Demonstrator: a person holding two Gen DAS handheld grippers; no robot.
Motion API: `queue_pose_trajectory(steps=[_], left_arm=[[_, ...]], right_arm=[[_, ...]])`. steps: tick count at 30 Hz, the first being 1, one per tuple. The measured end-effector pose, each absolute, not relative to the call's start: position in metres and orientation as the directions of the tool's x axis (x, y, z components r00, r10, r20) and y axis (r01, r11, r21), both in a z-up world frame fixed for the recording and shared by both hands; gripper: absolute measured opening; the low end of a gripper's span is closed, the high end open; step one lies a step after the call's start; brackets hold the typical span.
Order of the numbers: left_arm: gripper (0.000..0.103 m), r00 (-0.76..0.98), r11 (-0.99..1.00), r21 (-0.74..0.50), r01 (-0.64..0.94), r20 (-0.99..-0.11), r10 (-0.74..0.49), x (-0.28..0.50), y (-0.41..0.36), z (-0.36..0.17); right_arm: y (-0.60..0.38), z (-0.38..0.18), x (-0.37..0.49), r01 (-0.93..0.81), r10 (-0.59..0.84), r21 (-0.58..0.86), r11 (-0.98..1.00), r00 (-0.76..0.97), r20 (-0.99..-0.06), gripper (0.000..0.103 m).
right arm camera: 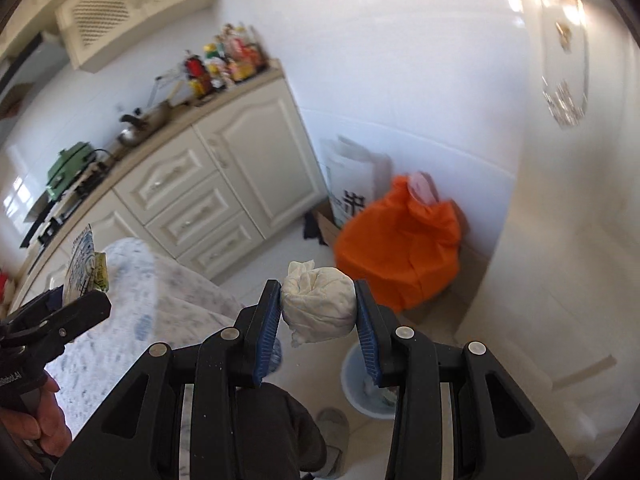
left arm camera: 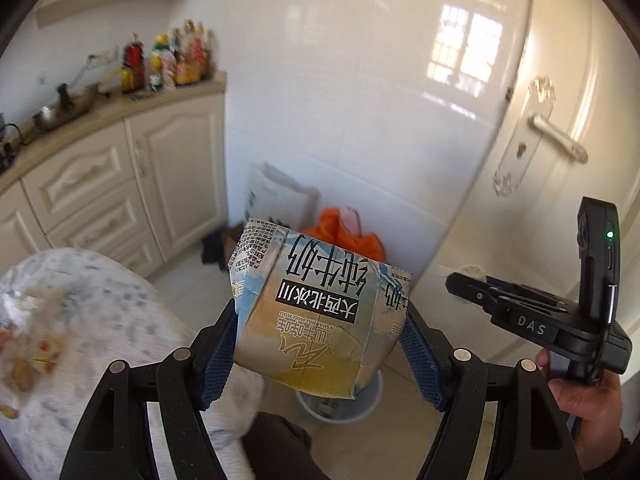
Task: Collect trash
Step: 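Carry the white bag and milk pouch with both tools over the blue bin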
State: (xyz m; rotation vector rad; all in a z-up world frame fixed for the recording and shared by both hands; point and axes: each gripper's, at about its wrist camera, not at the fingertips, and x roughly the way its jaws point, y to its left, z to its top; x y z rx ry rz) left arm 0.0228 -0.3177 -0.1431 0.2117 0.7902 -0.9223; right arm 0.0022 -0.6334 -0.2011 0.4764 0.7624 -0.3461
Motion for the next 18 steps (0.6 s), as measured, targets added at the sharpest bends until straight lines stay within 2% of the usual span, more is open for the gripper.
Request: queue_pose_trajectory(steps=[13,18], left_arm=[[0.071,0.182,0.521,-0.176,0.835,-0.806,-0.564,0.037,-0.453,-0.203],[0.071,0.109,0.511,-0.209,0.834,-0.845,-0.523,0.069,-0.49,-0.232]], right_arm=[[-0.691,-0.284,-0.002,0.577,-0.084,0.328,0.748,0.573,-0.815,0.037],[-0.703,-0.307,0.002,0.597,-0.058,0.351,0.722,0.557,-0.829,0.038]])
